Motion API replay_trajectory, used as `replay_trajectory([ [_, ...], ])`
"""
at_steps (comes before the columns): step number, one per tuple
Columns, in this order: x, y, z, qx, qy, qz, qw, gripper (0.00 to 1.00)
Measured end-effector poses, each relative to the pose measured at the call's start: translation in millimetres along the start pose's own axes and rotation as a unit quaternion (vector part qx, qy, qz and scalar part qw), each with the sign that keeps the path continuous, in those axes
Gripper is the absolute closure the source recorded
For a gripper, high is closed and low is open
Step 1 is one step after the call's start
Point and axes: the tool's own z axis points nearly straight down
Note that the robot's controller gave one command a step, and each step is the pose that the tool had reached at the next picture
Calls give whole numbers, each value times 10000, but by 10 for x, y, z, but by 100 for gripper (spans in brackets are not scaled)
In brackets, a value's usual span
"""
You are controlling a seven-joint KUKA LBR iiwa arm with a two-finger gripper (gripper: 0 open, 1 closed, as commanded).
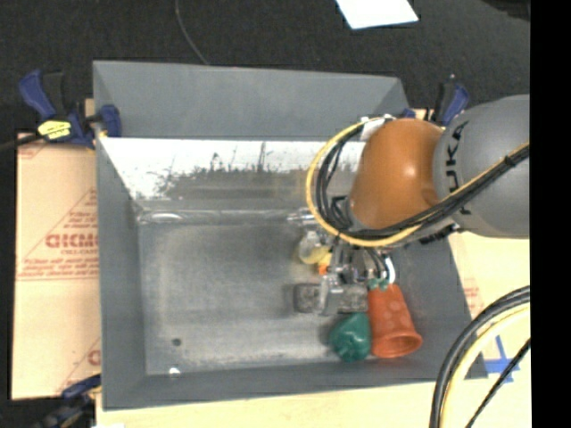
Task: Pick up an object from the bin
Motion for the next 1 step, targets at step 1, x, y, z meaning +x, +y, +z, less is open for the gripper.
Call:
replay_trajectory([
  [1, 0, 0, 0, 0, 0, 0, 10000, 100],
])
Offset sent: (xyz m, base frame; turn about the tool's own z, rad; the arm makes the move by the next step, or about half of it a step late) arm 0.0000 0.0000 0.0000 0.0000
